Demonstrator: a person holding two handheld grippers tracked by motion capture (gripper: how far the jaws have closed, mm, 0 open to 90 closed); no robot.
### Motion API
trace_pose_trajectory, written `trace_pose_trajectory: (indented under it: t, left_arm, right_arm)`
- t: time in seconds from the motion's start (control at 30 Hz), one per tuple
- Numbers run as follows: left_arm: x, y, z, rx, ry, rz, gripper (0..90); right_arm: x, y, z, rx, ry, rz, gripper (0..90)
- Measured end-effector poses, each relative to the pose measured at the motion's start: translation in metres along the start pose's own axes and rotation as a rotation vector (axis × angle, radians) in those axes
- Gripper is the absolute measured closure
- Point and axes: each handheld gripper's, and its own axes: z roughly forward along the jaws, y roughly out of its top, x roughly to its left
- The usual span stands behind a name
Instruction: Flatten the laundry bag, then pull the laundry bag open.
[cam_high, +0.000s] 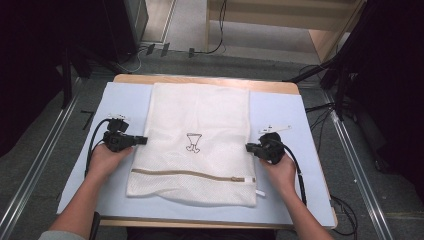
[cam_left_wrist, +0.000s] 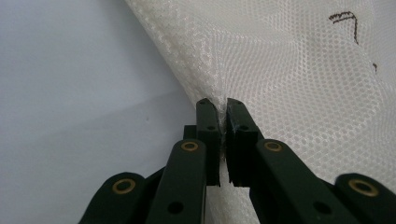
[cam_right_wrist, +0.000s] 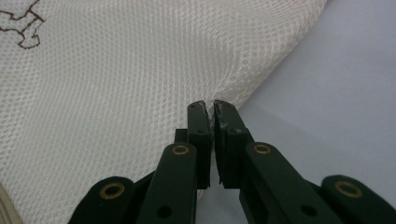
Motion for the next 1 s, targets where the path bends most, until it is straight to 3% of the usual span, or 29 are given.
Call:
trace_pose_trajectory:
  t: [0.13,0.23,0.33,0.53,0.63,0.83,1.0]
  left_arm:
    - [0.002,0.004,0.004,-0.018,0.016,0.007,86.9]
    - [0.005,0.007,0.005,-0.018,0.024,0.017,86.4]
    - [0.011,0.011,0.009,-0.016,0.029,0.001,86.3]
    - [0.015,0.012,0.015,-0.027,0.03,-0.005,84.7]
    - [0.016,0.011,0.014,-0.03,0.006,-0.02,76.9]
    - [0.011,0.01,0.009,-0.016,0.006,0.01,56.0]
    - [0.009,0.011,-0.001,-0.034,-0.015,0.006,52.0]
  right_arm:
    - [-0.005,0.006,0.004,-0.01,0.003,0.004,87.3]
    - [-0.008,0.01,0.008,-0.006,-0.005,-0.019,87.1]
    - [-0.01,0.013,0.013,-0.027,-0.004,-0.031,86.8]
    - [-0.016,0.018,0.022,-0.01,-0.015,-0.034,85.6]
    - [-0.018,0.016,0.025,-0.007,-0.004,-0.023,81.2]
    - [-0.02,0.017,0.017,-0.031,0.024,0.015,65.1]
    - [-0.016,0.019,0.01,-0.062,0.024,-0.007,58.2]
